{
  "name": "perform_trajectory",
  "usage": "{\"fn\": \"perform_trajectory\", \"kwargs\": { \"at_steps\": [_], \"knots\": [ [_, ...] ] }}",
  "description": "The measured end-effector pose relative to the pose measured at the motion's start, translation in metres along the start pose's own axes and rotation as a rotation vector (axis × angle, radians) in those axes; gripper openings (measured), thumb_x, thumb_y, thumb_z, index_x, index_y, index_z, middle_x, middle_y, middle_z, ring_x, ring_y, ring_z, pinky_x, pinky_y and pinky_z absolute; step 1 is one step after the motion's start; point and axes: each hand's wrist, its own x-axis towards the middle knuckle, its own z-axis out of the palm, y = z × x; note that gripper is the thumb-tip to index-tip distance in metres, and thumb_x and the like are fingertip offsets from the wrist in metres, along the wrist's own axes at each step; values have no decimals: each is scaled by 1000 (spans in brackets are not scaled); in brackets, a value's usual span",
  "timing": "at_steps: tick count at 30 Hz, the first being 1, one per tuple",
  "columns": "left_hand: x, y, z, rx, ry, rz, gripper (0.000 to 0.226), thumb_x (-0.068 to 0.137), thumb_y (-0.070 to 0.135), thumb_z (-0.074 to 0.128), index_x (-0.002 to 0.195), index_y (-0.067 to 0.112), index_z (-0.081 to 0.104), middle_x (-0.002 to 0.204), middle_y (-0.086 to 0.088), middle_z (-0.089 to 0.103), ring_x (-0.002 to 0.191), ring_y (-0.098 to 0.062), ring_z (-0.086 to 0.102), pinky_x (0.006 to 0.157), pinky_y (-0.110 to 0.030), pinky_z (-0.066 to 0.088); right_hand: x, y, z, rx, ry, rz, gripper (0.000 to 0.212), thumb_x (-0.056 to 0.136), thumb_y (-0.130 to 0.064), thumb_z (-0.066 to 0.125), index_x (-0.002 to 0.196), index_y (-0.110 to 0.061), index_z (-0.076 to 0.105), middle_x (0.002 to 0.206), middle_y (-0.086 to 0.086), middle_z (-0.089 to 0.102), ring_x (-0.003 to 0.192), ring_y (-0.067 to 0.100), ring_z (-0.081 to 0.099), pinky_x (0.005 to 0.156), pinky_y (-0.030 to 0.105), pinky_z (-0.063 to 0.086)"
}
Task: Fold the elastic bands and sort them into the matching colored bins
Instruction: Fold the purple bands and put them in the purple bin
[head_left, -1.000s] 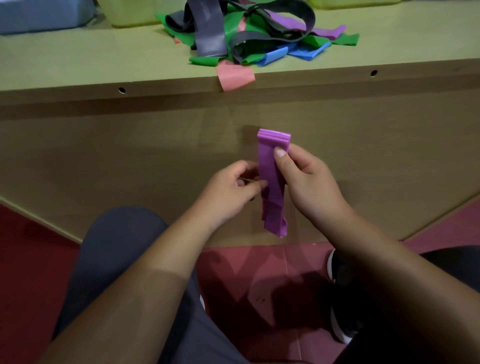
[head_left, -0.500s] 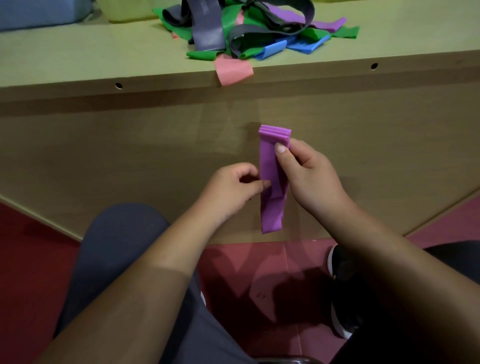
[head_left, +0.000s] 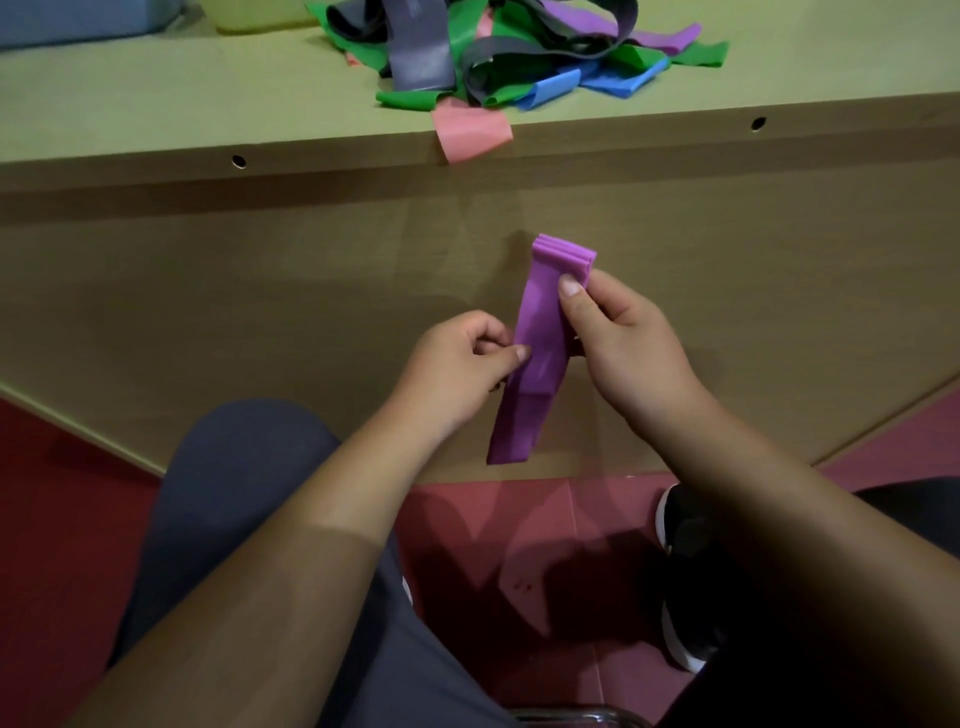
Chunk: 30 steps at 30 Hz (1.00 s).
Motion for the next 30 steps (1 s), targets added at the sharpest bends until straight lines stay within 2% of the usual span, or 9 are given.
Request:
{"fn": "perform_trajectory", "kwargs": {
  "at_steps": [3,5,7,10,15,18,23,27,30],
  "knots": [
    [1,-1,0,20,18,10,14,93,14,80,87,14,68,69,-1,61,63,-18,60,69,-44,58,0,0,0,1,6,7,24,108,-41,55,107,-29,76,88,-3,72,85,20,65,93,66,56],
    [1,0,0,25,19,14,15,93,14,80,86,15,67,71,-3,61,61,-17,59,63,-39,55,0,0,1,10,7,14,24,108,-40,55,108,-29,76,90,-6,73,89,15,66,95,65,56],
    [0,1,1,16,13,9,16,94,13,79,85,17,67,73,-4,61,60,-14,57,58,-30,52,1,0,1,27,13,25,24,108,-40,56,113,-29,77,99,2,78,95,16,69,98,65,56],
    [1,1,0,-13,-3,-4,13,95,14,77,88,17,67,75,-6,60,61,-15,54,55,-27,49,1,-1,0,39,21,36,26,108,-40,56,113,-26,77,107,12,78,95,18,69,97,65,56],
    [2,3,-4,-7,-19,17,13,98,16,74,89,20,65,70,0,57,57,-6,46,59,-29,39,2,-5,-4,45,37,55,26,112,-30,55,111,-15,76,102,19,76,85,19,68,86,57,60],
    [1,3,-3,-61,-38,17,12,94,24,75,91,19,65,72,-3,63,66,-13,49,63,-31,35,2,-8,-4,16,47,39,25,112,-28,54,110,-16,76,97,13,76,83,14,69,81,47,61],
    [2,3,-4,-51,-38,38,16,85,37,71,91,23,65,76,-5,66,72,-17,51,71,-36,37,2,-7,-6,-55,63,16,25,110,-37,55,106,-23,76,99,14,75,95,37,70,86,58,58],
    [3,0,-5,-18,-32,76,9,88,33,71,89,26,66,77,-2,64,72,-15,53,72,-35,41,2,-8,-5,-72,64,7,24,110,-34,56,108,-22,76,98,14,76,92,35,72,82,55,61],
    [4,-1,-4,7,-11,82,12,85,38,71,89,28,66,78,-1,63,72,-14,53,72,-37,43,2,-9,-5,-42,58,22,22,111,-31,56,110,-22,76,98,12,77,84,24,73,76,43,64]
  ]
}}
